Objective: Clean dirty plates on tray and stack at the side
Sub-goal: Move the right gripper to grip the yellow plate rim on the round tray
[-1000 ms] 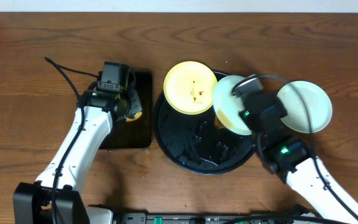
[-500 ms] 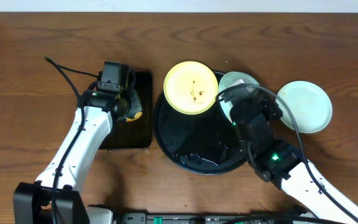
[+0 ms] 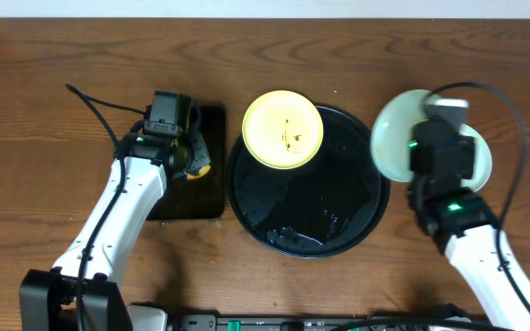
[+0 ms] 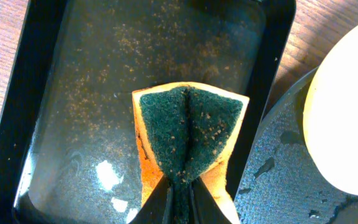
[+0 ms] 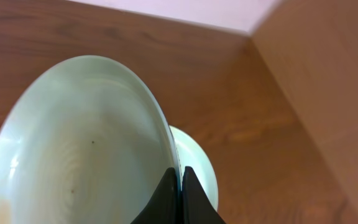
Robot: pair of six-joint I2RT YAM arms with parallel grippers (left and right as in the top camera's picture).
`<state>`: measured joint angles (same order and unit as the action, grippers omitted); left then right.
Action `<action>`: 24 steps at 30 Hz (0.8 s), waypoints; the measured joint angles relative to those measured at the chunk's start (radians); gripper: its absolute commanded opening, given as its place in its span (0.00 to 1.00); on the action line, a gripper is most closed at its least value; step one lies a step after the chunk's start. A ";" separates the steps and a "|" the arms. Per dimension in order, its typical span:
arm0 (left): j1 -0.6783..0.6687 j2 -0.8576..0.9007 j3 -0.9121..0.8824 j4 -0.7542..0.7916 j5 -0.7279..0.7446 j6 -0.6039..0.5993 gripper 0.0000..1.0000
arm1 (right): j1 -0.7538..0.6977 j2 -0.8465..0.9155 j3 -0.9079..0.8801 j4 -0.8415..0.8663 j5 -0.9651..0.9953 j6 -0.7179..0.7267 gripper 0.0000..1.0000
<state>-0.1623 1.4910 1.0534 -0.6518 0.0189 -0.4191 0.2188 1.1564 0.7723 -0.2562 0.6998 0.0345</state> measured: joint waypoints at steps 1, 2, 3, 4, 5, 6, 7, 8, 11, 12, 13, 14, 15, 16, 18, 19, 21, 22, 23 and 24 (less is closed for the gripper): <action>0.000 0.000 0.000 0.000 0.000 0.000 0.08 | -0.040 0.000 0.000 -0.008 -0.015 0.023 0.01; 0.000 0.000 0.000 0.000 0.000 0.000 0.08 | -0.074 0.000 0.000 -0.013 -0.028 0.042 0.01; 0.000 0.000 0.000 0.000 0.000 0.000 0.09 | -0.114 0.001 0.000 -0.021 -0.042 0.066 0.01; 0.000 0.000 0.000 0.000 0.000 0.000 0.09 | -0.159 0.003 0.000 -0.033 -0.054 0.092 0.01; 0.000 0.000 0.000 0.000 0.000 0.000 0.08 | -0.194 0.008 0.000 -0.044 -0.061 0.114 0.01; 0.000 0.000 0.000 0.000 0.000 0.000 0.08 | -0.226 0.014 0.000 -0.051 -0.074 0.132 0.01; 0.000 0.000 0.000 0.000 0.000 0.000 0.09 | -0.258 0.024 0.000 -0.058 -0.086 0.149 0.01; 0.000 0.000 0.000 0.000 0.000 0.000 0.08 | -0.290 0.035 0.000 -0.062 -0.100 0.164 0.01; 0.000 0.000 0.000 0.000 0.000 0.000 0.08 | -0.357 0.076 0.000 -0.063 -0.140 0.192 0.01; 0.000 0.000 0.000 0.000 0.000 0.000 0.08 | -0.374 0.092 0.000 -0.062 -0.154 0.198 0.01; 0.000 0.000 0.000 0.000 0.000 0.000 0.08 | -0.388 0.108 0.000 -0.063 -0.166 0.203 0.01; 0.000 0.000 0.000 0.000 0.000 0.000 0.08 | -0.399 0.125 0.000 -0.062 -0.175 0.208 0.01; 0.000 0.000 0.000 0.000 0.000 0.000 0.08 | -0.407 0.141 0.000 -0.059 -0.182 0.212 0.02; 0.000 0.000 0.000 0.000 0.000 0.000 0.08 | -0.412 0.156 0.000 -0.055 -0.186 0.216 0.06; 0.000 0.000 0.000 0.000 0.000 0.000 0.09 | -0.419 0.186 0.000 -0.035 -0.206 0.227 0.19; 0.000 0.000 0.000 0.000 0.000 0.000 0.08 | -0.420 0.194 0.000 -0.027 -0.216 0.234 0.24; 0.000 0.000 0.000 0.000 0.000 0.000 0.08 | -0.422 0.204 0.000 -0.016 -0.248 0.235 0.29; 0.000 0.000 0.000 0.000 0.000 0.000 0.08 | -0.422 0.205 0.000 -0.008 -0.275 0.237 0.30; 0.000 0.000 0.000 0.000 0.000 0.000 0.08 | -0.422 0.204 0.000 0.005 -0.309 0.237 0.31; 0.000 0.000 0.000 0.000 0.000 0.000 0.08 | -0.422 0.204 0.001 0.016 -0.337 0.238 0.32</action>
<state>-0.1623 1.4910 1.0534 -0.6514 0.0189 -0.4191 -0.2028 1.3609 0.7731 -0.2398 0.3630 0.2726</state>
